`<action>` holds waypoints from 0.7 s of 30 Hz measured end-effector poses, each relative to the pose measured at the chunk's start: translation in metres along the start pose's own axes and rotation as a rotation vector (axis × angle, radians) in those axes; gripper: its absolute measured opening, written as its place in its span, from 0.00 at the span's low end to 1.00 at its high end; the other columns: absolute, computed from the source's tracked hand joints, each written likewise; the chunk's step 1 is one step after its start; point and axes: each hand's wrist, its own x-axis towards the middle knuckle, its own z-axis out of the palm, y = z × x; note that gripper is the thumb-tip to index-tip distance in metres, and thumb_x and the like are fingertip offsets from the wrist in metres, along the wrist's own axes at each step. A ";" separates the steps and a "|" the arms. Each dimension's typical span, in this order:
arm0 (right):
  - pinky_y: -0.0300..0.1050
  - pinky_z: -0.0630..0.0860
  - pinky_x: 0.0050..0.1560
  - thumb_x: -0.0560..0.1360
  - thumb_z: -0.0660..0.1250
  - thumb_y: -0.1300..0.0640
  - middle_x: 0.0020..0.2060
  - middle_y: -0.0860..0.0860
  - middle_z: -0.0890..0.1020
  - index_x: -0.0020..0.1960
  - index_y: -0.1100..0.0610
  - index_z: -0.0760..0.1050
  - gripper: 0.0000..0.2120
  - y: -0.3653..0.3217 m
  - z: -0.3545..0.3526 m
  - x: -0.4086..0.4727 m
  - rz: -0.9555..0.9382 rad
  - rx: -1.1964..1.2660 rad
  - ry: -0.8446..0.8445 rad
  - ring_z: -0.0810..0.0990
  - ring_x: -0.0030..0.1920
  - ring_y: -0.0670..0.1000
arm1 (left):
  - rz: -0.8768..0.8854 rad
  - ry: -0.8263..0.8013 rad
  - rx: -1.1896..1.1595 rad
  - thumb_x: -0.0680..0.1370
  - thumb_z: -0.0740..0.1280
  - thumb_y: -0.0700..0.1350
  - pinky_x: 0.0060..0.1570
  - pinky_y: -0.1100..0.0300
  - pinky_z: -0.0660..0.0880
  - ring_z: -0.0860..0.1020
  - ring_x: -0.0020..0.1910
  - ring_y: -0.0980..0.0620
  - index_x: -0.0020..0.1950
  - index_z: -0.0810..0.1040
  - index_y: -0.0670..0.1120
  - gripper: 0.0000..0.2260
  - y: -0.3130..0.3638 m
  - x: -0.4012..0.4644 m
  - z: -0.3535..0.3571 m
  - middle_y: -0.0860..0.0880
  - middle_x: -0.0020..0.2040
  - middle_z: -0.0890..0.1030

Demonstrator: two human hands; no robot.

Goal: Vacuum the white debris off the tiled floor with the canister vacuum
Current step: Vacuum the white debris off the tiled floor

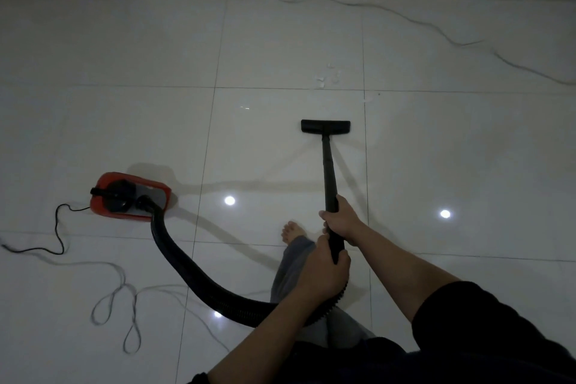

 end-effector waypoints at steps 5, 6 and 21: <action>0.45 0.78 0.33 0.79 0.64 0.64 0.41 0.56 0.74 0.70 0.59 0.61 0.22 -0.033 -0.019 0.018 0.025 0.031 -0.014 0.76 0.30 0.51 | 0.025 -0.006 0.020 0.80 0.58 0.46 0.27 0.71 0.66 0.71 0.33 0.60 0.60 0.68 0.43 0.11 0.023 0.031 -0.010 0.54 0.37 0.72; 0.44 0.78 0.33 0.79 0.64 0.64 0.40 0.56 0.74 0.71 0.59 0.61 0.22 -0.038 -0.023 0.024 0.022 0.032 -0.018 0.76 0.29 0.50 | 0.024 -0.007 0.022 0.80 0.57 0.46 0.26 0.71 0.66 0.71 0.32 0.60 0.60 0.68 0.43 0.11 0.029 0.038 -0.013 0.54 0.37 0.72; 0.47 0.80 0.33 0.77 0.68 0.59 0.48 0.60 0.77 0.76 0.54 0.57 0.31 -0.092 -0.054 0.082 0.008 0.022 0.004 0.80 0.36 0.55 | 0.014 -0.028 -0.004 0.81 0.57 0.46 0.26 0.74 0.67 0.72 0.30 0.61 0.69 0.62 0.43 0.18 0.078 0.103 -0.033 0.56 0.36 0.73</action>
